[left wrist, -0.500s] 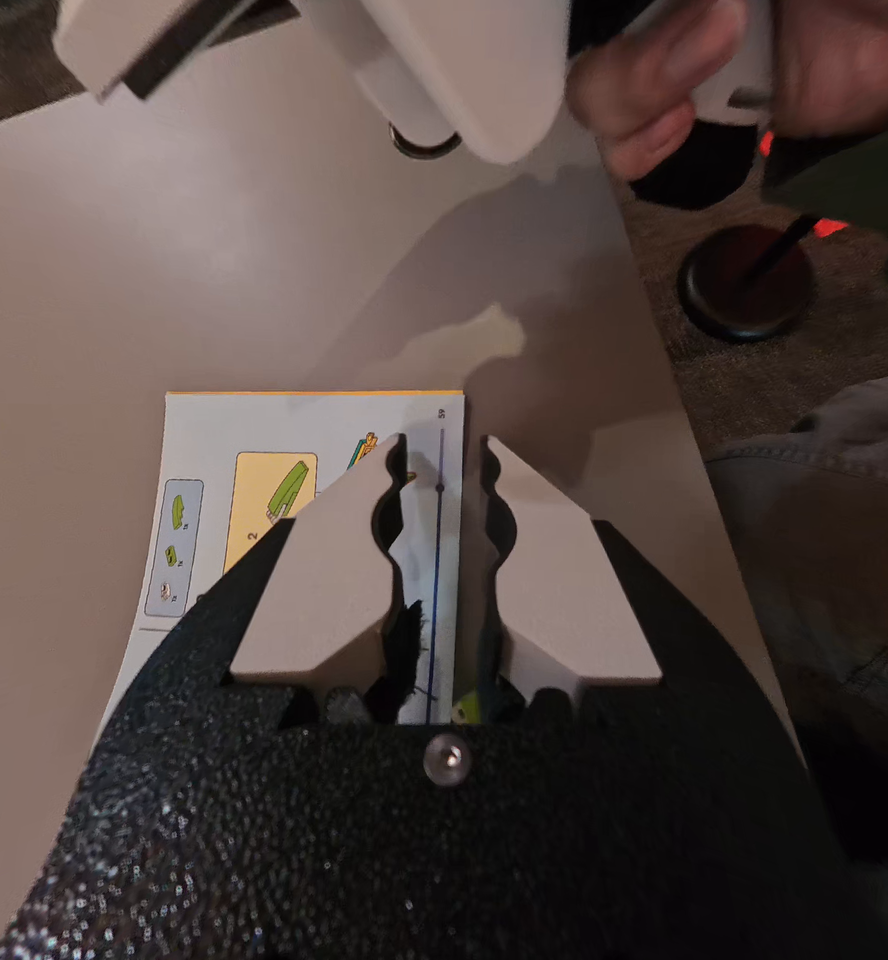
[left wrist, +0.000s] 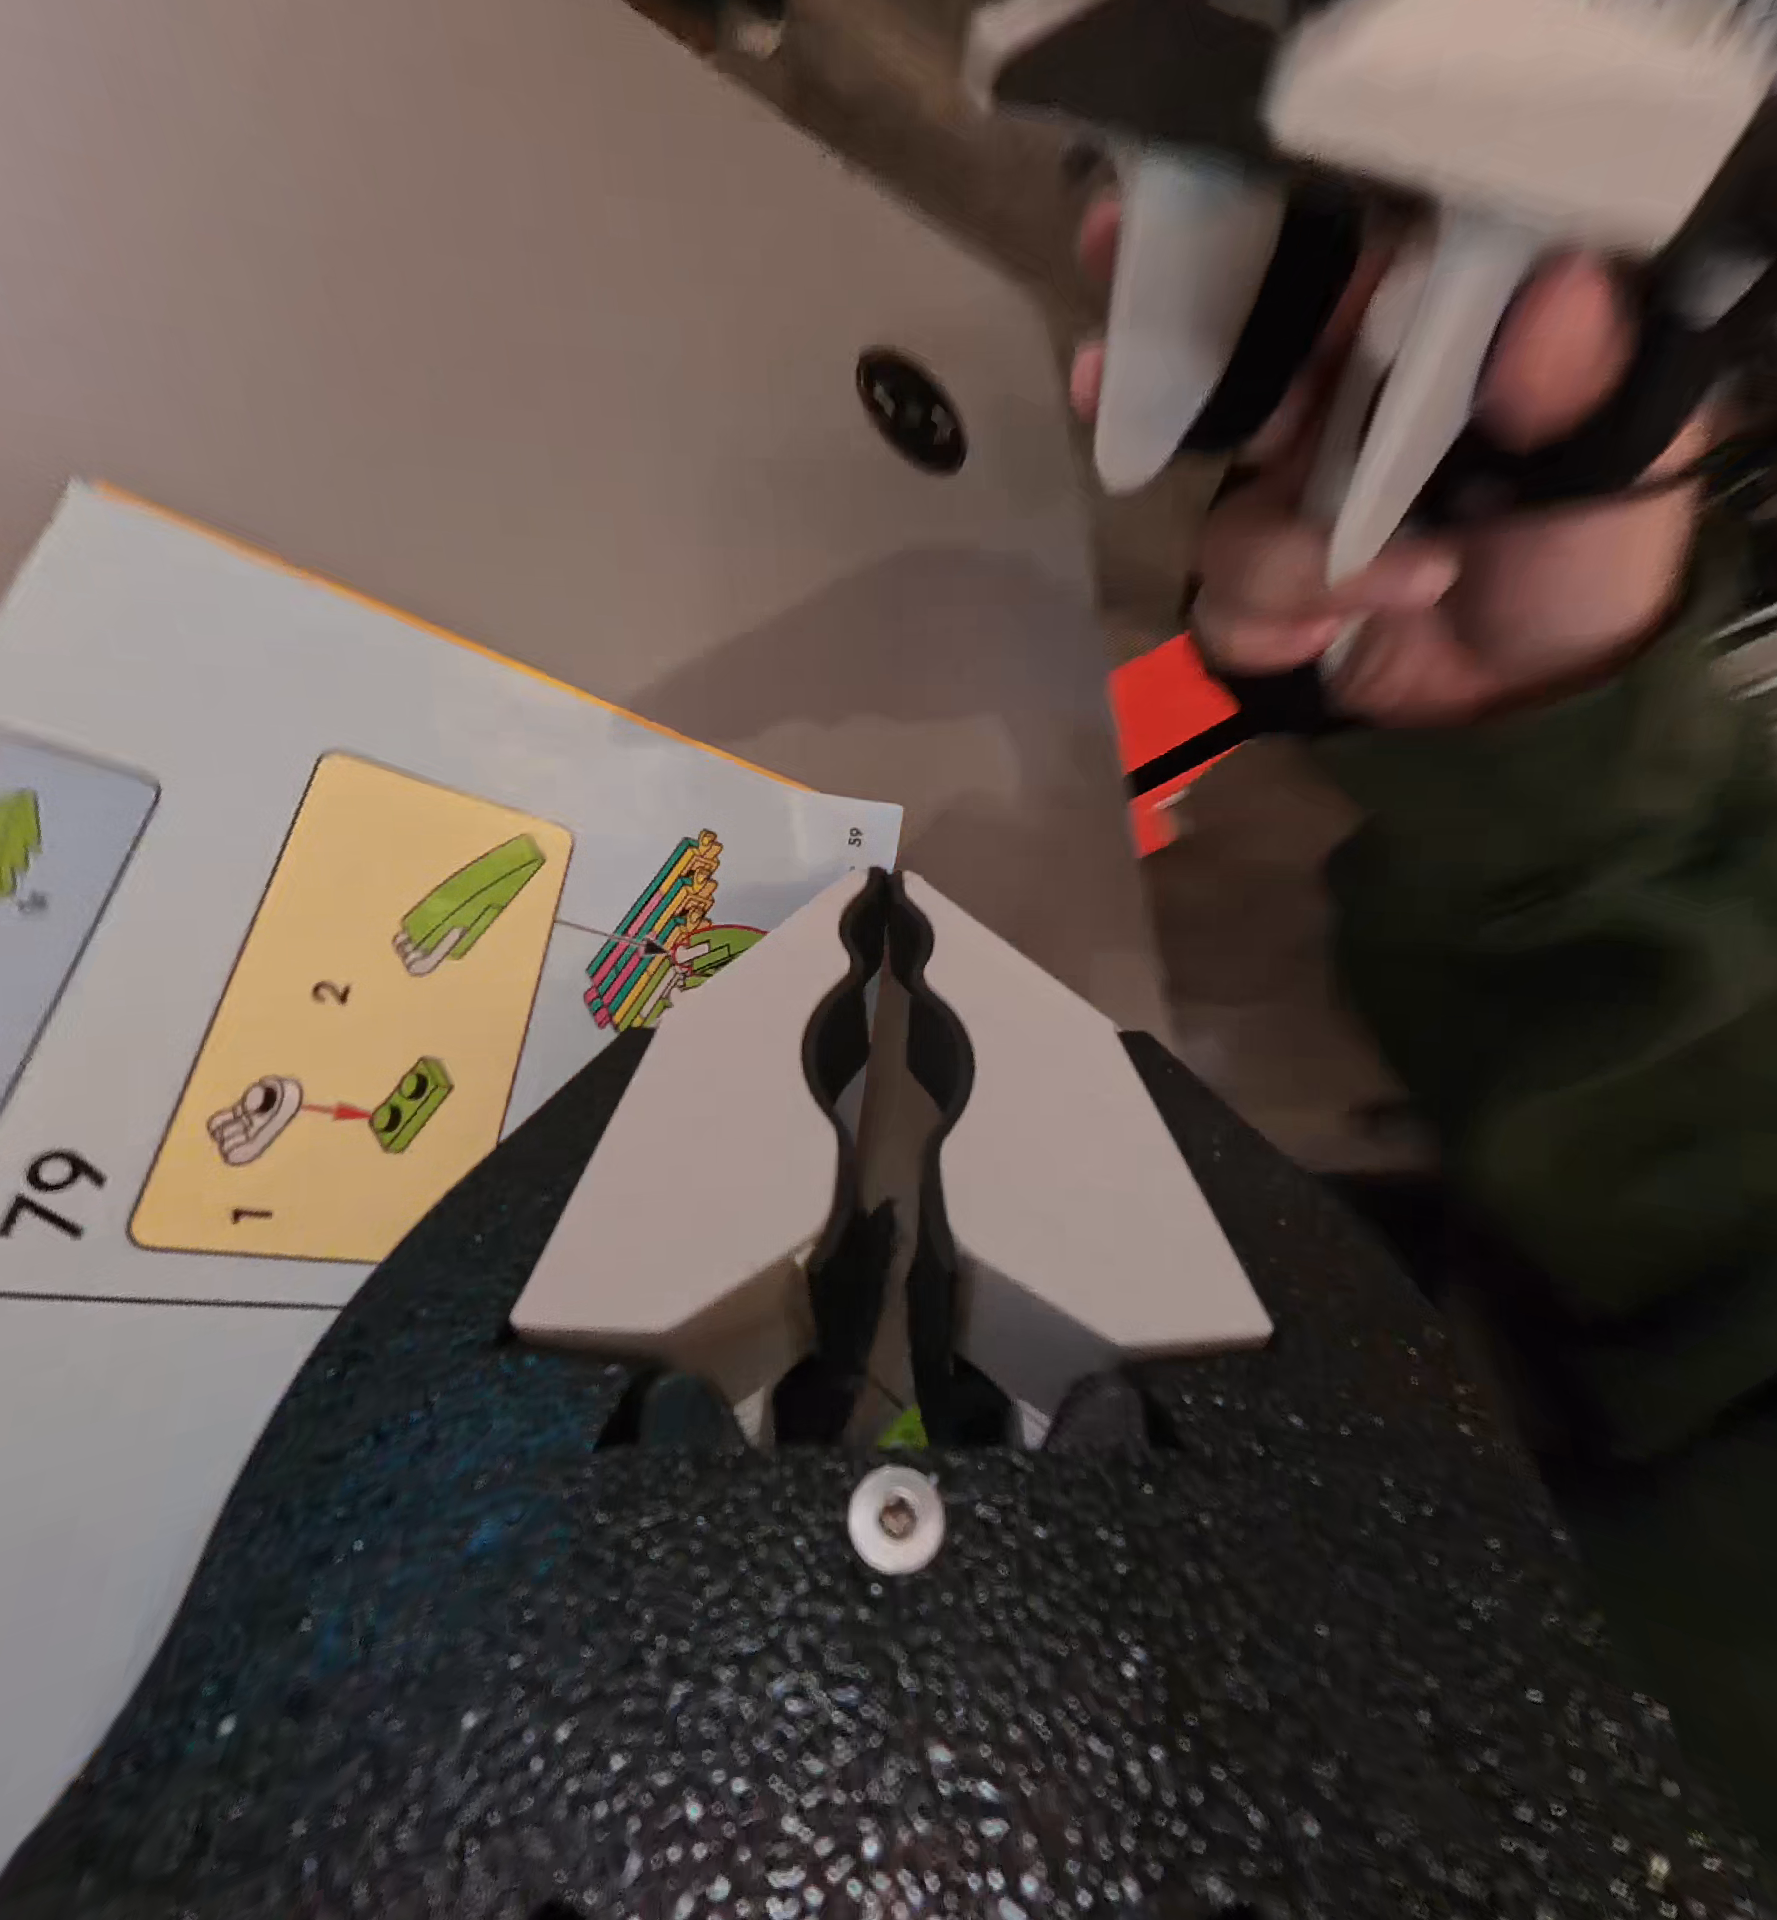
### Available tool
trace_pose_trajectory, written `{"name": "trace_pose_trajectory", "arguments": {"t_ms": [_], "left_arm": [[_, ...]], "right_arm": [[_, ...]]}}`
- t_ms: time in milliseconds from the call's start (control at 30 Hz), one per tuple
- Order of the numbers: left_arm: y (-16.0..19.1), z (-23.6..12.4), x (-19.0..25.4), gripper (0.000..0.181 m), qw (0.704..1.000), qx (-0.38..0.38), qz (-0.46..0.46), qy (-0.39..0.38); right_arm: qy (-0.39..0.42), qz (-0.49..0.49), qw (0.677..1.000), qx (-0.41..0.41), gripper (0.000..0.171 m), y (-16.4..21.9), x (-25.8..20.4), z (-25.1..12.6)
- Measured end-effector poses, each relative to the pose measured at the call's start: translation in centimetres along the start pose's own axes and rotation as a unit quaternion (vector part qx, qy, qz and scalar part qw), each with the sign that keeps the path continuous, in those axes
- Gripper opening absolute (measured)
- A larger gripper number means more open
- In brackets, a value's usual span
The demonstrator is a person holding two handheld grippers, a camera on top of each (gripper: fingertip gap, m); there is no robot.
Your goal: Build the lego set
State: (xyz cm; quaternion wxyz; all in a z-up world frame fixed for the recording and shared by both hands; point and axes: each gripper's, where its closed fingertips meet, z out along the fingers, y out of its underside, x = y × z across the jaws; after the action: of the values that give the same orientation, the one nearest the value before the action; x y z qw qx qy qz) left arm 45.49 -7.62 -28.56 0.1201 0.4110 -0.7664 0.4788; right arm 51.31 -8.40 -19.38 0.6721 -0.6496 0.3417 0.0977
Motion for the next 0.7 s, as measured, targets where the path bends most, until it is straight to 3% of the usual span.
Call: {"name": "trace_pose_trajectory", "arguments": {"t_ms": [33, 267, 467, 700], "left_arm": [[-0.2, -0.2, 0.0, 0.000, 0.999, 0.010, -0.026, 0.020], [-0.4, -0.7, 0.0, 0.000, 0.993, 0.017, -0.087, 0.075], [-0.6, -1.1, 0.4, 0.000, 0.989, 0.028, -0.102, 0.108], [-0.8, -1.5, 1.1, 0.000, 0.984, 0.036, -0.101, 0.144]], "right_arm": [[-0.003, 0.002, 1.000, -0.004, 0.032, 0.1, 0.0, 0.0], [-0.006, 0.027, 0.996, -0.080, 0.030, 2.6, 0.4, -0.3], [-0.023, 0.164, 0.965, -0.201, 0.028, 8.0, 0.7, -0.3], [-0.027, 0.196, 0.958, -0.206, 0.023, 8.3, 0.3, 0.1]]}}
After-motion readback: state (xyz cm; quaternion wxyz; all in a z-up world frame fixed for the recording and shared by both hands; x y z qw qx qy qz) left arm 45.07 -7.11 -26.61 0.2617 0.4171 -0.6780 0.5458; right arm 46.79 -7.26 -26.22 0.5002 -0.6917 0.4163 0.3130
